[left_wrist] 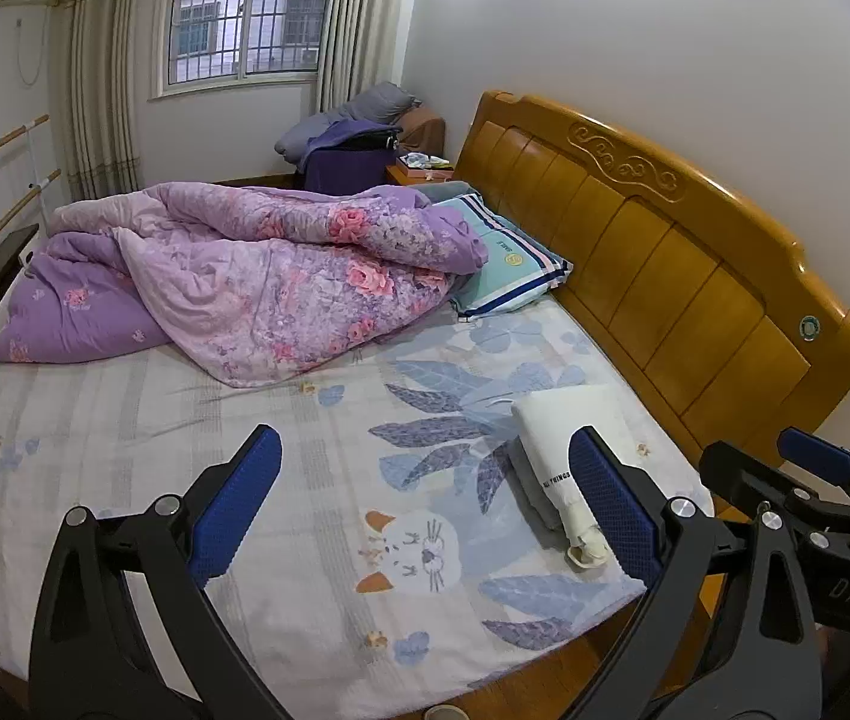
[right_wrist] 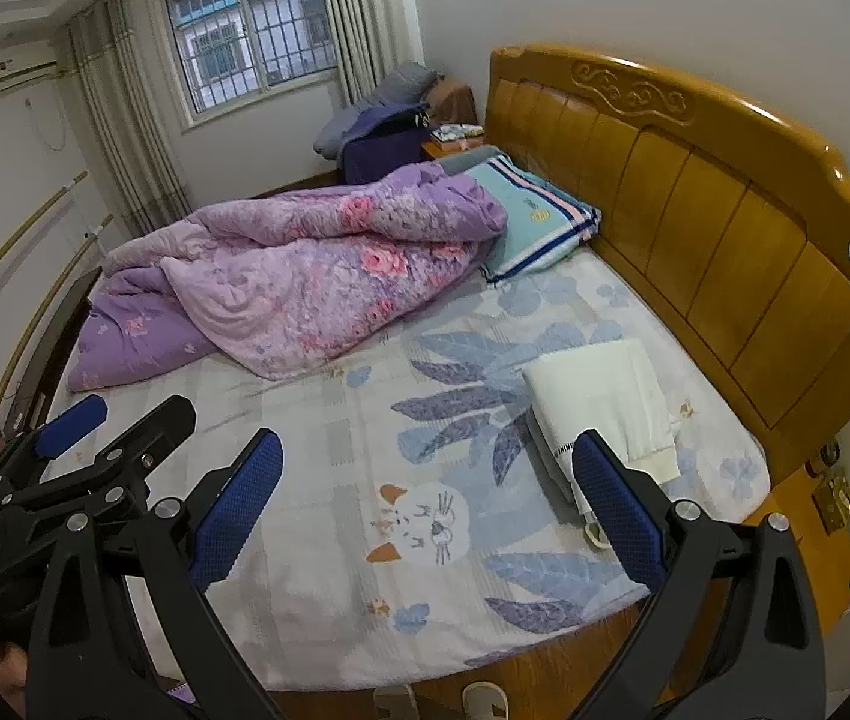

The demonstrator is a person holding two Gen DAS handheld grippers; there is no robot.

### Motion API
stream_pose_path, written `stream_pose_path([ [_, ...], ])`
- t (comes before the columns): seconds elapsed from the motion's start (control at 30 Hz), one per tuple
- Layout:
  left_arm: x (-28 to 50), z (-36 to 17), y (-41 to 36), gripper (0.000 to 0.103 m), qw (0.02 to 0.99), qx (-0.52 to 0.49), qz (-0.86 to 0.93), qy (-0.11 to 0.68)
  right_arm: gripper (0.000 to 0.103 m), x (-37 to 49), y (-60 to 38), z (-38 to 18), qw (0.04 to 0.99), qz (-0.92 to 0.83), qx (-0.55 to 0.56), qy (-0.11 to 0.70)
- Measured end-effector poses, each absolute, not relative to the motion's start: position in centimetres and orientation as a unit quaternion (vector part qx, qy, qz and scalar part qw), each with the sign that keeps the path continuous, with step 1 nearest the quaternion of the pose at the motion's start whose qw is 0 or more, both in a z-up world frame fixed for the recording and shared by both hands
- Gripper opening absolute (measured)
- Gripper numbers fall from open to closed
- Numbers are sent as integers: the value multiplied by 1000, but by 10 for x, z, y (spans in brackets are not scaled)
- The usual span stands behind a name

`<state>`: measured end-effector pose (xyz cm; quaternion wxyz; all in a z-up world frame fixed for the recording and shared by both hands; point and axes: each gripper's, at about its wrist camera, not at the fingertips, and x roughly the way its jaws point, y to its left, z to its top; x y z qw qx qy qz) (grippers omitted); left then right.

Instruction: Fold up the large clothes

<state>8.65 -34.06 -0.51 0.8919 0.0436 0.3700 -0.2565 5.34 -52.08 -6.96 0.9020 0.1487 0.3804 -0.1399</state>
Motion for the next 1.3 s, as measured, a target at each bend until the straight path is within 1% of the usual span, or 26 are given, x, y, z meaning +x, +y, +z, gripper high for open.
stream_pose_path([
  [0.2,70,17,-333,97,903,43,-262,337,94,45,-517,-55,909,-145,138,364],
  [0.43,66,30,-321,98,911,16,-268,313,94,43,-514,-53,910,-149,131,363],
  [1.3,69,18,-325,98,912,37,-256,318,94,46,-512,-58,906,-150,138,370],
])
